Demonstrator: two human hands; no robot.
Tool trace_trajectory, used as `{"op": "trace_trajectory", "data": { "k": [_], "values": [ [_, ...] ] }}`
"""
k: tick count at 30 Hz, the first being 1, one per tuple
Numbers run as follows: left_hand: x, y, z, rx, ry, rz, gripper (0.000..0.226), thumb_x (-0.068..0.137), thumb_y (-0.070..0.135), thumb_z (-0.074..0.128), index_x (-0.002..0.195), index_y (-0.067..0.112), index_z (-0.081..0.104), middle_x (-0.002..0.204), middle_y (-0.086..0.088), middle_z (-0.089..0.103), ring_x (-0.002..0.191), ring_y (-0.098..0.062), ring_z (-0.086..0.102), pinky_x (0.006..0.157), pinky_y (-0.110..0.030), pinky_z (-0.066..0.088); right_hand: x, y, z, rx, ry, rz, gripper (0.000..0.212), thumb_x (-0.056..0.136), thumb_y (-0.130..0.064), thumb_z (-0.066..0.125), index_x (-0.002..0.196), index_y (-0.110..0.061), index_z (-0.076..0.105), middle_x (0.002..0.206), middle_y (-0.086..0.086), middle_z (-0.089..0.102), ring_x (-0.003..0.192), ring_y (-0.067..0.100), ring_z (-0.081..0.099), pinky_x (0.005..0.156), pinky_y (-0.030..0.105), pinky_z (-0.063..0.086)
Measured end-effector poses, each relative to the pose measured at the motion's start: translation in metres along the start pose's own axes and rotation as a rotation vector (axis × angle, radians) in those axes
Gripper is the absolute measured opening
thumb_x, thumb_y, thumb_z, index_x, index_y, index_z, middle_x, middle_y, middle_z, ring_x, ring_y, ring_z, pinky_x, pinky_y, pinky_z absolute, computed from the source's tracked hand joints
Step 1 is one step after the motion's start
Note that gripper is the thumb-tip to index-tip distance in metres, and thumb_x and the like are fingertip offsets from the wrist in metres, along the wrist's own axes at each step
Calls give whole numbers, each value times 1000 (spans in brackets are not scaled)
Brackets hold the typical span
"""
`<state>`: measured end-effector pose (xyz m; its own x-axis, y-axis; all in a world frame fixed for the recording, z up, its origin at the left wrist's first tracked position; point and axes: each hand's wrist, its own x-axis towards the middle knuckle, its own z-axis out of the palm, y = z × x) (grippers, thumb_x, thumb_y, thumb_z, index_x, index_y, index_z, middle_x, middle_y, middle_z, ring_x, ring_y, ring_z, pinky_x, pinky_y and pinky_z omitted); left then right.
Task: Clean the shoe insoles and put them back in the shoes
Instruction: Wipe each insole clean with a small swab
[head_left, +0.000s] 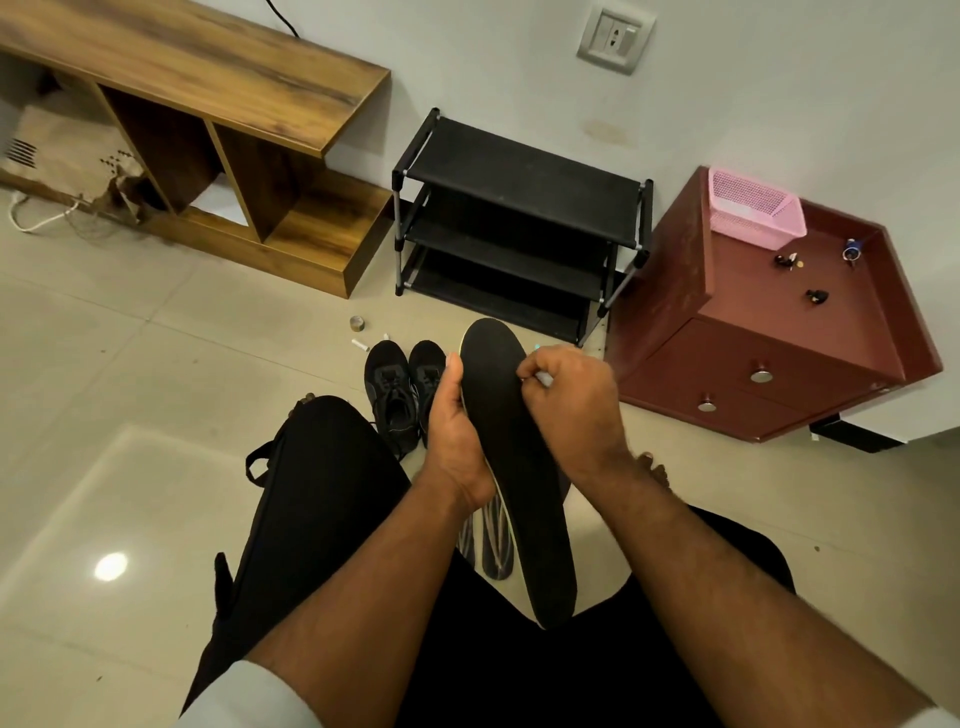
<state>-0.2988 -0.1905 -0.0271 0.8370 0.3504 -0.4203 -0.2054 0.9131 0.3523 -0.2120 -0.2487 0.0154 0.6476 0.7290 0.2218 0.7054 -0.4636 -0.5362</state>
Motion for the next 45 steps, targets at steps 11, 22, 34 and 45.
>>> {"op": "trace_trajectory", "data": {
  "k": [11, 22, 34, 45],
  "values": [
    [2, 0, -1, -6, 10, -3, 74, 92, 70, 31, 109, 14, 76, 119, -17, 69, 108, -31, 67, 90, -43, 52, 11, 5, 2, 48, 38, 16, 16, 82, 1, 62, 80, -15, 65, 80, -3, 63, 75, 7, 57, 68, 13, 46],
    [7, -1, -3, -42, 43, 101, 62, 100, 55, 32, 97, 11, 77, 107, -10, 70, 99, -20, 70, 96, -33, 48, -2, -30, 16, 68, 0, -201, 14, 81, 1, 60, 75, -11, 64, 75, -1, 61, 70, 10, 56, 67, 24, 49],
    [8, 0, -3, -55, 84, 109, 56, 94, 56, 45, 120, 13, 69, 119, -12, 67, 120, -28, 60, 101, -40, 46, 16, -29, 18, 122, -53, -215, 11, 80, -1, 62, 78, -10, 66, 78, -1, 64, 73, 9, 58, 68, 22, 51],
    [9, 4, -3, -26, 123, 32, 63, 93, 66, 41, 117, 16, 72, 113, -14, 71, 108, -28, 68, 86, -41, 52, 32, -26, 15, 116, -160, -209, 10, 83, -6, 63, 84, -14, 68, 81, -7, 64, 77, 1, 57, 70, 8, 44]
  ]
}}
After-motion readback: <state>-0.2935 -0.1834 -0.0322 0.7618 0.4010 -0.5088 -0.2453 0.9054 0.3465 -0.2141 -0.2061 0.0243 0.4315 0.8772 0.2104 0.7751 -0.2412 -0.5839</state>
